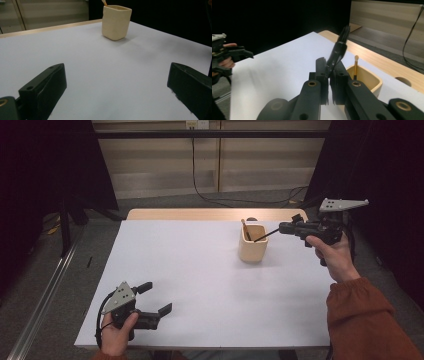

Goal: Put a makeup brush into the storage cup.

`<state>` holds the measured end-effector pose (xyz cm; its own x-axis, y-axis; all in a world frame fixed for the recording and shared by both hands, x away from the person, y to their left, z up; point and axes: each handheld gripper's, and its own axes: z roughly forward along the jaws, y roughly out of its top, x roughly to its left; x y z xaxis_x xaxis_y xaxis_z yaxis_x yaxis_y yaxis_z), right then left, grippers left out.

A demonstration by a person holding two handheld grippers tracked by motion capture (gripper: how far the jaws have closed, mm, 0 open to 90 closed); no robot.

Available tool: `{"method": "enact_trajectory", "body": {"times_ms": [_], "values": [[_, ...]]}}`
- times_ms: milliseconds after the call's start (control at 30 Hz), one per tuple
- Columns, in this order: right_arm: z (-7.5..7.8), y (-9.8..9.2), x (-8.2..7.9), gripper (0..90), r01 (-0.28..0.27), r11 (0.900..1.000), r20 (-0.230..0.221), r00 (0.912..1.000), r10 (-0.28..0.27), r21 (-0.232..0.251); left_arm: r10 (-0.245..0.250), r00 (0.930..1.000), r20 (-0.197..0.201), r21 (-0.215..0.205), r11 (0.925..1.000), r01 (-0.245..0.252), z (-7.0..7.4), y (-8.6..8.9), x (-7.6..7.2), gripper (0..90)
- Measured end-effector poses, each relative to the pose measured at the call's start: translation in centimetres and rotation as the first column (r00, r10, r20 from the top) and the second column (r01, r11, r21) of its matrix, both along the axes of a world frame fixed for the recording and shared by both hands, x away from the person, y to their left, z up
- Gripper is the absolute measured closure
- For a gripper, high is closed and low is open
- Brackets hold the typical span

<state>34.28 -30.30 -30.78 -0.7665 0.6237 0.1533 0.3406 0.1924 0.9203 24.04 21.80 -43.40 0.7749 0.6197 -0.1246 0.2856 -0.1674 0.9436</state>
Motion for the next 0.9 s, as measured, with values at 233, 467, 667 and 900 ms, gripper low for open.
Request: {"method": "enact_trajectory", "body": {"times_ms": [233, 467, 667, 900], "values": [[0.0, 0.4, 1.3, 85.3, 0.022, 0.999, -0.014, 0.9996, -0.023, -0.030, 0.007, 0.9999, -0.008, 0.004, 1.0000, -0.007, 0.0, 0.1, 0.0, 2.2], [0.7, 0.9, 2.9, 85.3, 0.044, 0.993, -0.042, 0.9980, -0.048, -0.106, -0.004, 1.0000, -0.008, 0.012, 0.9999, 0.004, 0.1, 0.1, -0.1, 2.2], [0.5, 1.3, 4.2, 85.3, 0.058, 0.986, -0.085, 0.9938, -0.072, -0.159, -0.003, 1.0000, -0.003, 0.012, 0.9999, 0.003, 0.1, 0.1, -0.2, 2.3], [0.2, 1.5, 5.3, 85.3, 0.059, 0.981, -0.114, 0.9902, -0.081, -0.184, -0.005, 1.0000, -0.008, 0.012, 0.9999, 0.005, 0.1, 0.2, -0.1, 2.3]]}}
